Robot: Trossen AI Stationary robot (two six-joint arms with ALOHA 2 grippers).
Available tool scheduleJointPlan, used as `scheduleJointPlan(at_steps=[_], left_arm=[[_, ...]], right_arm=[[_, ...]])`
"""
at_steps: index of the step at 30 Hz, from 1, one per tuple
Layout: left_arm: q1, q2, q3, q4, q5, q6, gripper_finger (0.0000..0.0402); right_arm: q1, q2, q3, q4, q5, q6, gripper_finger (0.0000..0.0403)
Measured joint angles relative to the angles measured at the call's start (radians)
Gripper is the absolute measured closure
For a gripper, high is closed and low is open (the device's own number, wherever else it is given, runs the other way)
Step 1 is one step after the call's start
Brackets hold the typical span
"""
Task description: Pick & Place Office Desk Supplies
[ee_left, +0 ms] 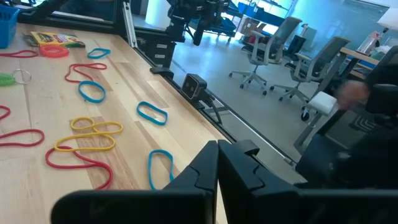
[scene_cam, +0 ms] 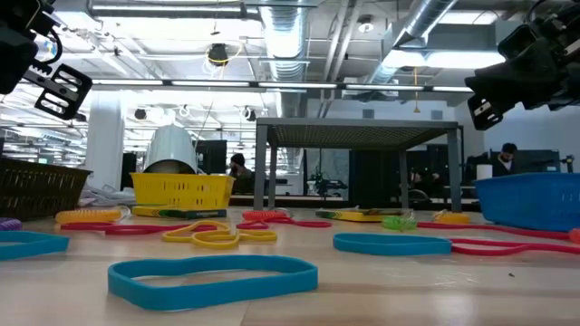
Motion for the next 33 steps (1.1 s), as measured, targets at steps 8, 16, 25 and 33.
scheduleJointPlan(at_steps=[8,16,25,33], left_arm=[[0.000,0.000,0.000,0.000,0.000,0.000,0.0400],[0.000,0.000,0.000,0.015,0.000,0.000,0.0400],[0.000,0.000,0.000,0.018,0.000,0.008,0.0400],[0.000,0.000,0.000,0.185,0.000,0.000,0.0400]], right_arm=[[0.000,0.000,0.000,0.000,0.000,0.000,0.0332],[0.000,0.000,0.000,0.000,0.000,0.000,0.0332],[0.000,0.000,-0.001,0.006,0.002,0.000,0.0332],[0.000,0.000,-0.002,0.026,0.004,0.000,0.0332]])
